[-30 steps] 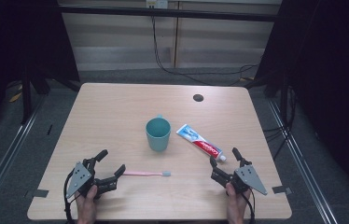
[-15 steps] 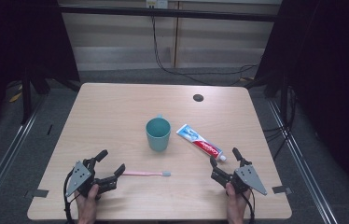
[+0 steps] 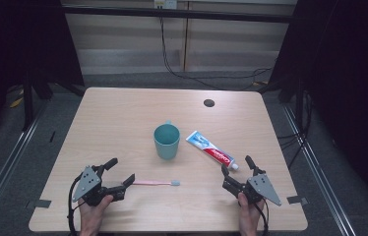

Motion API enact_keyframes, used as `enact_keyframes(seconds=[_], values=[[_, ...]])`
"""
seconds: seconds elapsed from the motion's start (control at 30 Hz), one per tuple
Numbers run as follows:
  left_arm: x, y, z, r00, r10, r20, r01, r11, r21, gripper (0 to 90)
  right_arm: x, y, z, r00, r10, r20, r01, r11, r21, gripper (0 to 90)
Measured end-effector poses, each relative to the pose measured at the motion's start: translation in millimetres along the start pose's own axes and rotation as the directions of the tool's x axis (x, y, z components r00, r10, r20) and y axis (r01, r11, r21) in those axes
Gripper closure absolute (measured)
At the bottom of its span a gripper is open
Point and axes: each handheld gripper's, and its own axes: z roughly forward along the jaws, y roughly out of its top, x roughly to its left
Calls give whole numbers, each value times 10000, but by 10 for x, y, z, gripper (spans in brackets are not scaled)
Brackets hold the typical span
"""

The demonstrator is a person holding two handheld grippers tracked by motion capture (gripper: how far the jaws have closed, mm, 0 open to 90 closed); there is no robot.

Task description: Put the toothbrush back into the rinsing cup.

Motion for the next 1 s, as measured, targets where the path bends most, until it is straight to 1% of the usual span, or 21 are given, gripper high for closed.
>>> enact_keyframes(seconds=[0.07, 0.13, 0.17, 0.2, 0.23, 0.27, 0.3, 0.33, 0.37, 0.43, 0.47, 0.5, 0.57, 0.67, 0.73, 0.77, 0.83, 0.87, 0.9, 0.93, 1.0], values=[[1, 42, 8, 9999, -118, 101, 116, 9998, 190, 177, 1, 0, -1, 10000, -3, 41, 3, 10000, 14, 139], [19, 83, 16, 9998, 40, 210, -49, 9991, 425, 179, 1, 0, -1, 10000, -3, 30, 3, 10000, 13, 139], [18, 98, 25, 9997, -40, 243, 29, 9989, 465, 184, 1, 0, -1, 10000, -3, 32, 3, 10000, 13, 139], [27, 113, 26, 9997, 78, 210, -90, 9985, 549, 189, 1, 0, -1, 10000, -3, 32, 3, 10000, 13, 139], [27, 113, 26, 9997, 78, 210, -90, 9985, 549, 192, 1, 0, -1, 10000, -3, 32, 3, 10000, 13, 139], [34, 143, 42, 9996, 23, 268, -44, 9969, 787, 195, 1, 0, -1, 10000, -1, 40, 1, 10000, 11, 139], [44, 164, 48, 9996, 139, 259, -163, 9951, 978, 200, 1, 0, -1, 10000, -3, 42, 3, 10000, 15, 139], [44, 164, 48, 9996, 139, 259, -163, 9951, 978, 212, 1, 0, -1, 10000, -3, 47, 3, 10000, 16, 140], [59, 206, 61, 9990, 52, 453, -104, 9934, 1141, 215, 1, 0, -1, 10000, -4, 48, 4, 10000, 16, 140], [68, 243, 70, 9995, 77, 313, -116, 9919, 1263, 220, 2, 0, 0, 10000, 0, 51, 0, 10000, 3, 140], [79, 259, 72, 9987, 160, 474, -226, 9897, 1413, 220, 2, 0, 0, 10000, 5, 63, -5, 10000, 1, 140], [73, 278, 85, 9983, 124, 564, -209, 9880, 1529, 222, 2, 0, 0, 10000, 1, 63, -1, 10000, 3, 140], [59, 321, 121, 9967, 348, 728, -478, 9813, 1863, 240, 3, 0, 0, 10000, 4, 84, -4, 10000, 5, 140], [37, 367, 174, 9927, 610, 1037, -848, 9661, 2439, 251, 4, 0, 1, 10000, 8, 92, -8, 10000, 7, 140], [36, 378, 203, 9902, 681, 1220, -996, 9565, 2742, 258, 3, 0, 1, 10000, 8, 97, -8, 10000, 11, 140], [32, 378, 223, 9886, 590, 1388, -970, 9534, 2858, 267, 3, 0, 1, 9999, 7, 100, -7, 10000, 12, 140], [34, 374, 240, 9876, 530, 1481, -972, 9458, 3099, 283, 3, 0, 1, 9999, 7, 106, -7, 10000, 15, 140], [34, 374, 240, 9876, 530, 1481, -972, 9458, 3099, 285, 3, 0, 1, 9999, 7, 106, -7, 10000, 15, 140], [42, 365, 252, 9866, 468, 1564, -961, 9411, 3242, 289, 4, 0, 1, 9999, 9, 111, -9, 10000, 13, 140], [39, 359, 262, 9863, 385, 1605, -905, 9394, 3308, 296, 4, 0, 1, 9999, 8, 114, -9, 10000, 13, 140], [49, 361, 285, 9824, 452, 1810, -1086, 9275, 3578, 314, 4, 0, 2, 9999, 2, 121, -3, 10000, 24, 140]])
